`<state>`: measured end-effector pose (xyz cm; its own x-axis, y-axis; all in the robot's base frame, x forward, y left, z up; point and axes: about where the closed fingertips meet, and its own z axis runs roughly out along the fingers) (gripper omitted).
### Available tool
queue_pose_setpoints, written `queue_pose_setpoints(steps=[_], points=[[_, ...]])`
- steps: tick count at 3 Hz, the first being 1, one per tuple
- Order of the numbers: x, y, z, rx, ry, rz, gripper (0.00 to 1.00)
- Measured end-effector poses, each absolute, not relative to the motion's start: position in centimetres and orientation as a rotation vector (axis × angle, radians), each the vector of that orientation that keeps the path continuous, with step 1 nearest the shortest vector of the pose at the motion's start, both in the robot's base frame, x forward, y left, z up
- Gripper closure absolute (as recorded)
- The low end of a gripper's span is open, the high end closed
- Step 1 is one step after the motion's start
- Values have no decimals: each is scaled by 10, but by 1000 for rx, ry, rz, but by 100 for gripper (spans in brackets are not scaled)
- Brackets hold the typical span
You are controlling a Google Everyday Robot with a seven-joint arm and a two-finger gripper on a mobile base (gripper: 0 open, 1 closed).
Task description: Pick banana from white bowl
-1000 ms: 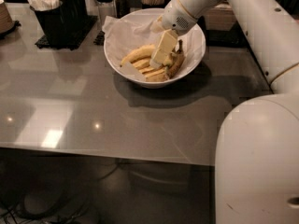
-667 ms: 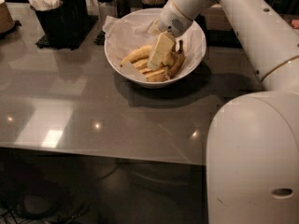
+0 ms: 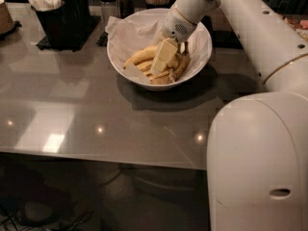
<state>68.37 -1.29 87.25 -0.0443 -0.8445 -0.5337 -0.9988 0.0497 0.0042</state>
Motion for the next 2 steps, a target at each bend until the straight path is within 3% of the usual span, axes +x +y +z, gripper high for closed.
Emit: queue_pose_setpoints(steps=[2], points=[[684,-13,872,-1850,1947,539,66]])
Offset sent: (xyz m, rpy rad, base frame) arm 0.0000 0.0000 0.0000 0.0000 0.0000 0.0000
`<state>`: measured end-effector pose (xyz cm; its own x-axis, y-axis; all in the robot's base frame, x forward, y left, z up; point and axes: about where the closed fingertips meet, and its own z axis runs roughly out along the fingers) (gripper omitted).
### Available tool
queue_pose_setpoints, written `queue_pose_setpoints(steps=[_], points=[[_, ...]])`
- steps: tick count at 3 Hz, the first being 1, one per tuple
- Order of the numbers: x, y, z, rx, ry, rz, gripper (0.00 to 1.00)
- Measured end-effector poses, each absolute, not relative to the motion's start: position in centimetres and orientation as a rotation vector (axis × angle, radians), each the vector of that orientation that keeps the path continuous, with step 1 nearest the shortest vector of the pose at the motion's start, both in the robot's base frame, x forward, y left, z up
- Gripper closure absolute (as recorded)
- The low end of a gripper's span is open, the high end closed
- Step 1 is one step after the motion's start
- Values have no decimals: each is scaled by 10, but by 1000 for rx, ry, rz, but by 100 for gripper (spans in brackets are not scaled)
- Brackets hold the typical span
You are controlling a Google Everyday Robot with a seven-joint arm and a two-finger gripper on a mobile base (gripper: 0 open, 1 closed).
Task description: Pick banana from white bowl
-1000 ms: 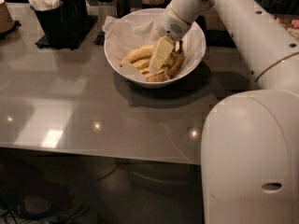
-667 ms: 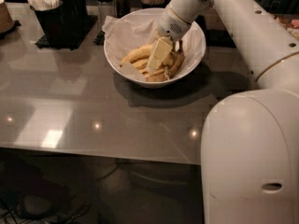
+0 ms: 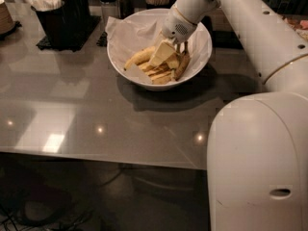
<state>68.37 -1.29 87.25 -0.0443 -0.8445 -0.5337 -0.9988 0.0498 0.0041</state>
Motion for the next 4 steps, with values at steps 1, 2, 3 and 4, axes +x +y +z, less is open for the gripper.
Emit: queue_pose_setpoints(steps=[1,2,3,4], points=[[686,-10,872,-1841,1942,537,88],[681,-22,891,-1772,1856,598,100],[664,-41,915,-1694,1709,732,100],[643,-54,926,-1666,1641,846,100]])
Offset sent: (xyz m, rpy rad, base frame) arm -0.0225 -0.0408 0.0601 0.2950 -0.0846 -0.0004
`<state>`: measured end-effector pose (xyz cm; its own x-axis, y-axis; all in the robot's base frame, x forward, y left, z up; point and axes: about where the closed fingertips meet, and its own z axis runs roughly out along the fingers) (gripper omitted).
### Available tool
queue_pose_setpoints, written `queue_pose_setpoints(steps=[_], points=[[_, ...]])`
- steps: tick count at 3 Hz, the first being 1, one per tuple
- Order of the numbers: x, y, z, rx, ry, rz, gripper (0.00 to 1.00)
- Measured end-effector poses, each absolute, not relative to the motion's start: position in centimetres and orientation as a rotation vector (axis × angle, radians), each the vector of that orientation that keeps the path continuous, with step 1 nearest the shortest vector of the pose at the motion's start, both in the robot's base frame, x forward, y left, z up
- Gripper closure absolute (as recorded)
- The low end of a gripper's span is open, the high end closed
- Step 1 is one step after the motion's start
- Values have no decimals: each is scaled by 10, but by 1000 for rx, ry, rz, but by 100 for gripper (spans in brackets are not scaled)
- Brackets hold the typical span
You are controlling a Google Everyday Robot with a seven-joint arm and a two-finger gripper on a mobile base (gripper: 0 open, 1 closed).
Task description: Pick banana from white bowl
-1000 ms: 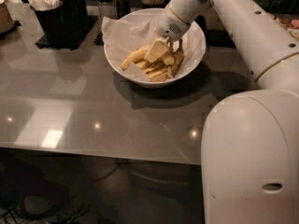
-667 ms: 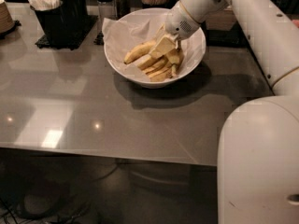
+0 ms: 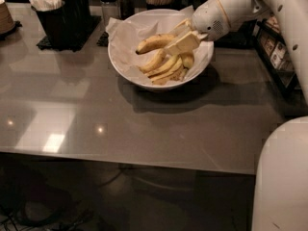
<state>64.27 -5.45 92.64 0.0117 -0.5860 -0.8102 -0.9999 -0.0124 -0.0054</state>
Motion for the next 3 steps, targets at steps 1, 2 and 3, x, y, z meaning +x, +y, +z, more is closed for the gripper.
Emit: queue_pose_setpoints(steps=[1,2,3], points=[[613,-75,930,-1639,1629,948,100],[617,-72,930,-1628,1626,943,100],[619,-69,936,-1665,1693,894,100]])
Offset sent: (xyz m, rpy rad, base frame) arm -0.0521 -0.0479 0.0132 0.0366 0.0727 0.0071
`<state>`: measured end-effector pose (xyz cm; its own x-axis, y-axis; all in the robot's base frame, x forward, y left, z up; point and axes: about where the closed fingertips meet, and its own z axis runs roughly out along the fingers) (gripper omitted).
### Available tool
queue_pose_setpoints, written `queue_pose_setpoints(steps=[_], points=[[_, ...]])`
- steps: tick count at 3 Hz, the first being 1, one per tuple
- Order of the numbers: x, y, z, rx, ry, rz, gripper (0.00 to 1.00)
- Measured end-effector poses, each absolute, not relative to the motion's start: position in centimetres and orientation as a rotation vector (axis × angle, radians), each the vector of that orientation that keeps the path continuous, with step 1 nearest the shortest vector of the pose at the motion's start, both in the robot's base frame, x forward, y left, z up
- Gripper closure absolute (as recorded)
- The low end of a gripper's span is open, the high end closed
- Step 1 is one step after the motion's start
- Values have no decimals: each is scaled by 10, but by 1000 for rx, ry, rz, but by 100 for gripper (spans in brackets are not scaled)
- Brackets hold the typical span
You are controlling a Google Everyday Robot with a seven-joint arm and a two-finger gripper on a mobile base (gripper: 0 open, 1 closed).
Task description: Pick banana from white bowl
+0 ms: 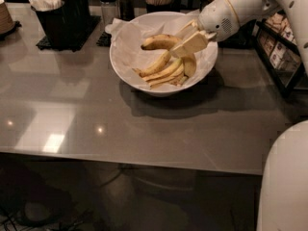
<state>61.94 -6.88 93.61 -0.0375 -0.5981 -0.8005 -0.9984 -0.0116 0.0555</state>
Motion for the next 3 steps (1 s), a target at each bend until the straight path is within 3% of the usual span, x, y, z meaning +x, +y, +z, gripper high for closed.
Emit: queue_pose_setpoints(steps=[3], points=[[590,-94,936,-1722,1950,782,100]])
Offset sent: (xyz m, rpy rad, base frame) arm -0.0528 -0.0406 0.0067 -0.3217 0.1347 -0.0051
